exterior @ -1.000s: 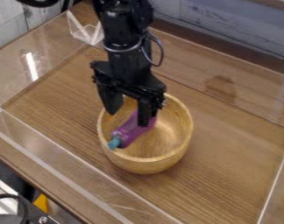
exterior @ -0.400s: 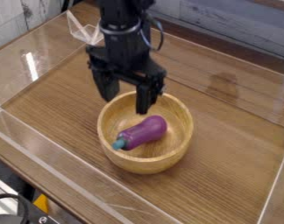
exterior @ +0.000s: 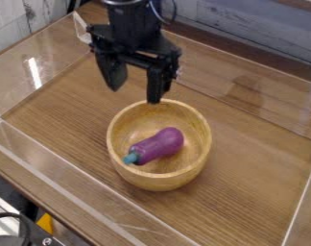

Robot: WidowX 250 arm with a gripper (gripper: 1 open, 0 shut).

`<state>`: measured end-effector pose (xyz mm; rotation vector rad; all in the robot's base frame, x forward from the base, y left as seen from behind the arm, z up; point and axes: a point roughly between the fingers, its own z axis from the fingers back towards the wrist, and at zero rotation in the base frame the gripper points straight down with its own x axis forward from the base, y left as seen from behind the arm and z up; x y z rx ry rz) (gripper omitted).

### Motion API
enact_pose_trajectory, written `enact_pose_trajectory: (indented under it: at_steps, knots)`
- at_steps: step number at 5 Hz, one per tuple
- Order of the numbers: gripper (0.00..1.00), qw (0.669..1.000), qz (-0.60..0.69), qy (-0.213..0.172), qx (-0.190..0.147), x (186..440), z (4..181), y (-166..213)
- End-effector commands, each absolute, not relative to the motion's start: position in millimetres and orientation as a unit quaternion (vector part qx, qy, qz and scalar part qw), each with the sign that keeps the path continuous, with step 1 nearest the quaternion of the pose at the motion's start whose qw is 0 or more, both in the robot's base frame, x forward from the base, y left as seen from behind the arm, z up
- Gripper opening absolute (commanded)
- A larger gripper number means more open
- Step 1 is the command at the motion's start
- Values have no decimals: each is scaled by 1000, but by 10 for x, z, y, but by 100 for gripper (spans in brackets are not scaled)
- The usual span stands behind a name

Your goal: Put the purple eggplant in the brown bowl

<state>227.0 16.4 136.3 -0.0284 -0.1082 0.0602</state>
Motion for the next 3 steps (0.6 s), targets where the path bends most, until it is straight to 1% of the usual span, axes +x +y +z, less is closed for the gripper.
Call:
enact_pose_trajectory:
  at_steps: [1, 2, 3]
  knots:
    - [100, 995, 42, -89, -6, 2308, 1556, 215]
    - [100, 995, 48, -86, -6, 2293, 1501, 219]
    - [100, 995, 55, -84, -5, 2259, 1486, 229]
